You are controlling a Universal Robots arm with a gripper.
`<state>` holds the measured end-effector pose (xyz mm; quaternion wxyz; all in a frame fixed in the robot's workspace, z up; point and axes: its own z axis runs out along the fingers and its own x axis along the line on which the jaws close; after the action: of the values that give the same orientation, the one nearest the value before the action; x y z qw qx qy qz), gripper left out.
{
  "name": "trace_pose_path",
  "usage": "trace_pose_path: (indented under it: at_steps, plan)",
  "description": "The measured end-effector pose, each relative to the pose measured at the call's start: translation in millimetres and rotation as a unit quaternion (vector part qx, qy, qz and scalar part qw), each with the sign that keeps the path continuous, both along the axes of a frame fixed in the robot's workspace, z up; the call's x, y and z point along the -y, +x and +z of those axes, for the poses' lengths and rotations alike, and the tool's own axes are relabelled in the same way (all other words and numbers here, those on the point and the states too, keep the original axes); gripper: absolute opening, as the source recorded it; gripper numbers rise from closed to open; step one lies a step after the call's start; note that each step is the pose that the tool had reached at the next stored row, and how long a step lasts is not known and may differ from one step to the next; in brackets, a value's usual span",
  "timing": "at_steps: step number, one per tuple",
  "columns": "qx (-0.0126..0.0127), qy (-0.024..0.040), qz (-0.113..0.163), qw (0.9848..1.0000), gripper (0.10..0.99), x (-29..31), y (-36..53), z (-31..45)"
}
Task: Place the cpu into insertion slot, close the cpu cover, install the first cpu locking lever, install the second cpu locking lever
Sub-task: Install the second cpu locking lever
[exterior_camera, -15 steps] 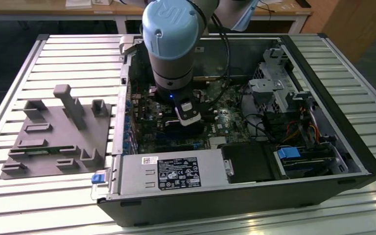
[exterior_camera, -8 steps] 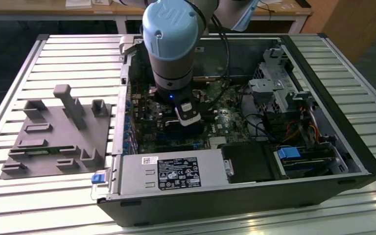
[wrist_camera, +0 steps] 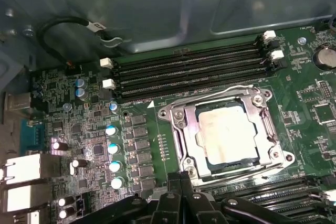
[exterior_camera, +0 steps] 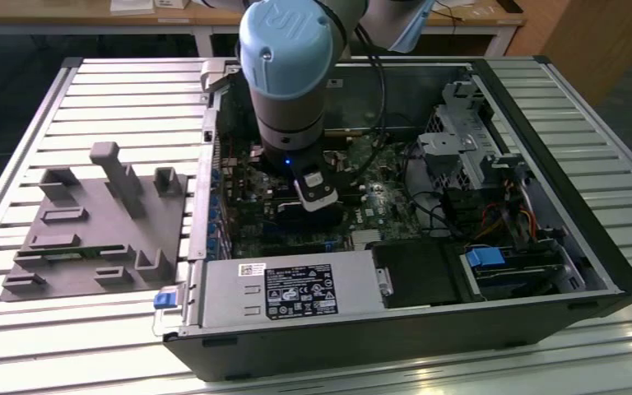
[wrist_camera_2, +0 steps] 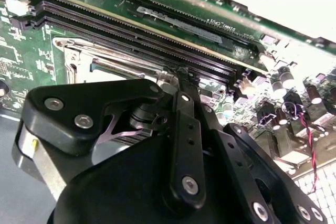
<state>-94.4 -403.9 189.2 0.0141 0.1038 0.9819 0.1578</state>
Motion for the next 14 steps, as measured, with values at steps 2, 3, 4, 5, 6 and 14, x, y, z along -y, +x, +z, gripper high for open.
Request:
trace_pose_path:
  at_steps: [2, 3, 4, 5, 6, 14]
  plan:
    - [0.0002, 0.0004, 0.0, 1.0, 0.102, -0.1, 0.0, 2.7]
    - [0.0001, 0.0002, 0.0, 1.0, 0.102, -0.1, 0.0, 5.1]
    - [0.0001, 0.0001, 0.0, 1.0, 0.102, -0.1, 0.0, 10.5]
    - [0.0001, 0.0002, 0.0, 1.0, 0.102, -0.1, 0.0, 13.3]
    - [0.0001, 0.0001, 0.0, 1.0, 0.102, 0.0, 0.0, 16.3]
    - [0.0003, -0.0011, 0.0, 1.0, 0.102, -0.3, 0.9, 27.3]
